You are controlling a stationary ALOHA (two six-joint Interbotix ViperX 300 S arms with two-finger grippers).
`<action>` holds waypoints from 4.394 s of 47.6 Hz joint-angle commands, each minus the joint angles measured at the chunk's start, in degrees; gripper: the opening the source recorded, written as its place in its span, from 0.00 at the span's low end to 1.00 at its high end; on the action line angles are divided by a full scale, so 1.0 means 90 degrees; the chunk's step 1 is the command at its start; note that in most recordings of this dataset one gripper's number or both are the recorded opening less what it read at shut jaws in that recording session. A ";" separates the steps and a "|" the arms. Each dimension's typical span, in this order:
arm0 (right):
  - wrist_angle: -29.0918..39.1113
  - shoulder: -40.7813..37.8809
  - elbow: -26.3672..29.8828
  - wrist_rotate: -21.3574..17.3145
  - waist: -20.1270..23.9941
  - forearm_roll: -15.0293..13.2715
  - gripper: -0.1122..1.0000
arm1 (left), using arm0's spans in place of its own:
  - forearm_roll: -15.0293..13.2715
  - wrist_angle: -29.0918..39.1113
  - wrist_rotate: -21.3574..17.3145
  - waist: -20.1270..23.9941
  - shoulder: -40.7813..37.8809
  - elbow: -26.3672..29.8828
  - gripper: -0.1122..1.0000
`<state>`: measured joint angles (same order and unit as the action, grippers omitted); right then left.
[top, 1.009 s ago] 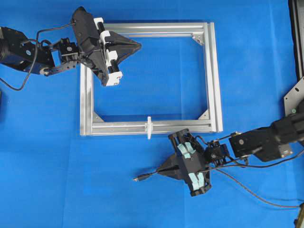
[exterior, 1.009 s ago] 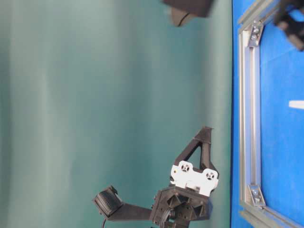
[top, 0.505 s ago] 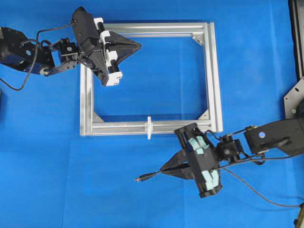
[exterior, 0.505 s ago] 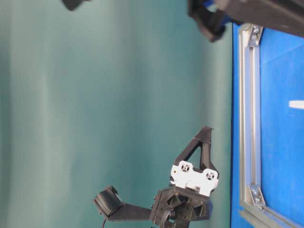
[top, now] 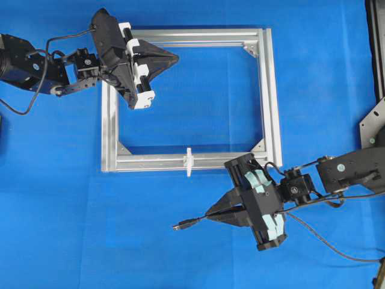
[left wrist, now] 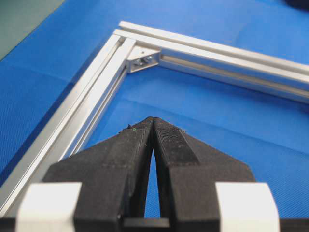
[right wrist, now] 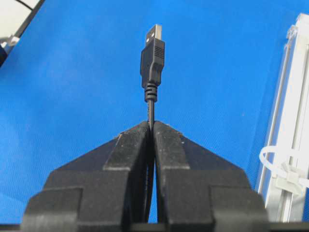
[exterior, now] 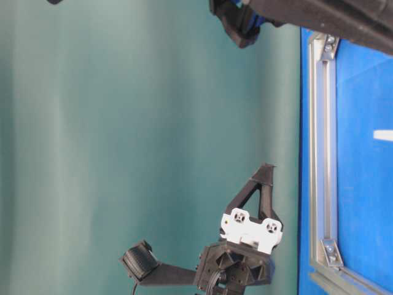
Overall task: Insert the wire through the string loop located in the center.
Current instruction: 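Carry the cable plug with the right gripper toward the white zip-tie loop, then push the USB plug leftward through the zip-tie loop with the right gripper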
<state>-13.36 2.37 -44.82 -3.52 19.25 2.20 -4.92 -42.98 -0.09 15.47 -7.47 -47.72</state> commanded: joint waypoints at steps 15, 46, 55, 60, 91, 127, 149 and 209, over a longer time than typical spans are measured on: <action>-0.0020 0.0146 0.0088 0.0000 0.0000 0.0000 0.08 | 0.0020 -0.0039 0.0029 -0.0020 0.0195 0.0049 0.10; -0.0020 0.0146 0.0068 0.0000 0.0000 0.0000 0.08 | 0.0020 -0.0029 0.0039 -0.0039 0.0186 0.0059 0.10; -0.0020 0.0146 0.0068 0.0000 0.0000 -0.0010 0.08 | 0.0020 -0.0039 0.0029 -0.0029 0.0186 0.0049 0.10; -0.0020 0.0146 0.0068 0.0000 0.0000 -0.0010 0.08 | 0.0020 -0.0039 0.0029 -0.0029 0.0186 0.0049 0.10; 0.0176 0.0400 -0.0283 -0.0010 0.0000 0.0010 0.08 | 0.0020 -0.0029 0.0029 -0.0049 0.0186 0.0049 0.10; -0.0010 0.1318 -0.1504 -0.0039 -0.0566 0.0078 0.08 | 0.0020 -0.0039 0.0039 -0.0049 0.0186 0.0078 0.10; -0.0176 0.0840 -0.1514 -0.0039 -0.1465 0.0137 0.08 | 0.0020 -0.0029 0.0039 -0.0059 0.0225 0.0049 0.10; -0.0361 0.0605 -0.1484 -0.0039 -0.1611 0.0186 0.08 | 0.0020 -0.0029 0.0039 -0.0059 0.0254 0.0020 0.10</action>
<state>-16.00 7.38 -59.06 -3.78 4.66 3.69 -4.92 -42.98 0.18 15.12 -6.94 -47.99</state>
